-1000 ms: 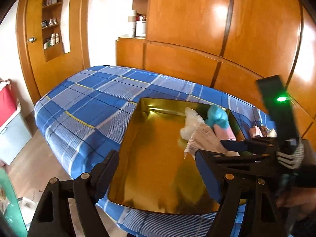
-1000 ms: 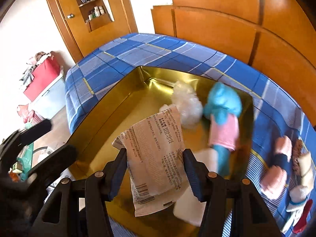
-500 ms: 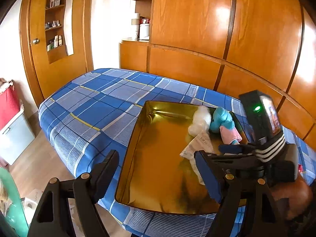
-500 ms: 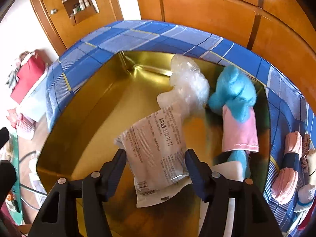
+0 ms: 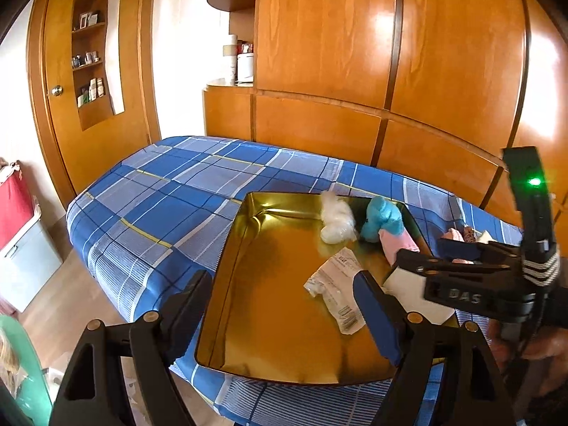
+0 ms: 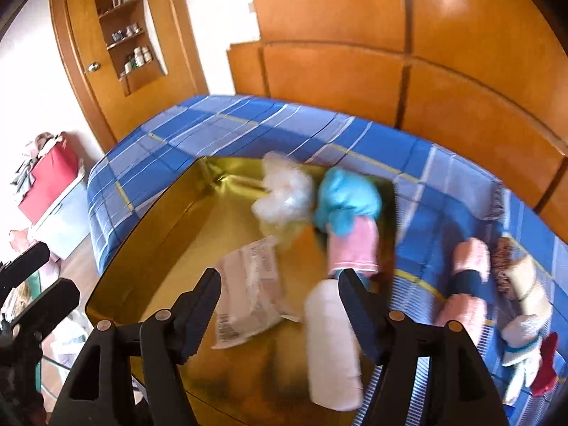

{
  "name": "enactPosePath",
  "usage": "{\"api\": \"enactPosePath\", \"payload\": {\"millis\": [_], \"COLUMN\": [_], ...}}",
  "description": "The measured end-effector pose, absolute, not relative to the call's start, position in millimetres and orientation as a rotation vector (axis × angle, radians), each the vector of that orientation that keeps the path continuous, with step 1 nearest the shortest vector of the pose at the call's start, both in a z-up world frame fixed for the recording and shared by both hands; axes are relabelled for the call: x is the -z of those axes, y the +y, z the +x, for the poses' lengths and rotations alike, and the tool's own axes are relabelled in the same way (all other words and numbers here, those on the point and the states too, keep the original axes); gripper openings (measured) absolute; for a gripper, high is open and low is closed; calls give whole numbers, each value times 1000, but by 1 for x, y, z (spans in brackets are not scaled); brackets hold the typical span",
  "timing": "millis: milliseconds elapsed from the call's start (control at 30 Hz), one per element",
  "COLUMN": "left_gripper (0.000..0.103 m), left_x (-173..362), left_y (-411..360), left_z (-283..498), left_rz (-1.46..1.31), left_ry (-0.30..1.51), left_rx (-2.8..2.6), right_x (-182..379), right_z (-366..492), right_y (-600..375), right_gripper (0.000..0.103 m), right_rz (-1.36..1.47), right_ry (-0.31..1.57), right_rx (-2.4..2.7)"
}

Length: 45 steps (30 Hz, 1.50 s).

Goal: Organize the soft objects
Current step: 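Move the left gripper toward the pink rolled towel while the right gripper withdraws from the tray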

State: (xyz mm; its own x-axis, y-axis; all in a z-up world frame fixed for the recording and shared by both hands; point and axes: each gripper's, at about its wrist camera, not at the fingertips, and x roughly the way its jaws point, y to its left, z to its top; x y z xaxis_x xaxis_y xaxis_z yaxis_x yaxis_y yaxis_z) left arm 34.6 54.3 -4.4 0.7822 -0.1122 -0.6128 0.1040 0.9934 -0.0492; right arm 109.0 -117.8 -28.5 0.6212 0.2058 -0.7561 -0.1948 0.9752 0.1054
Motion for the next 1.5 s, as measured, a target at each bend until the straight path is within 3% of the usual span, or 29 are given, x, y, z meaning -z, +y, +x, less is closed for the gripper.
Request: {"api": "enactPosePath", "payload": {"millis": [533,1033,1500], "left_gripper": [82,83,83], "left_x": [0,3,28], "left_y": [9,-82,-164], "left_z": [30,32,54], "left_rz": [77,248,282], "left_ry": [666,666,804], "left_rx": [203,368,507], "right_x": [15,14,38], "right_z": [52,3,-28], "right_y": [-222,-359,-446], "right_gripper": [70,70,70], "right_rz": [36,97,355], "right_ry": [799,778,735], "right_rx": [-31,264,416]}}
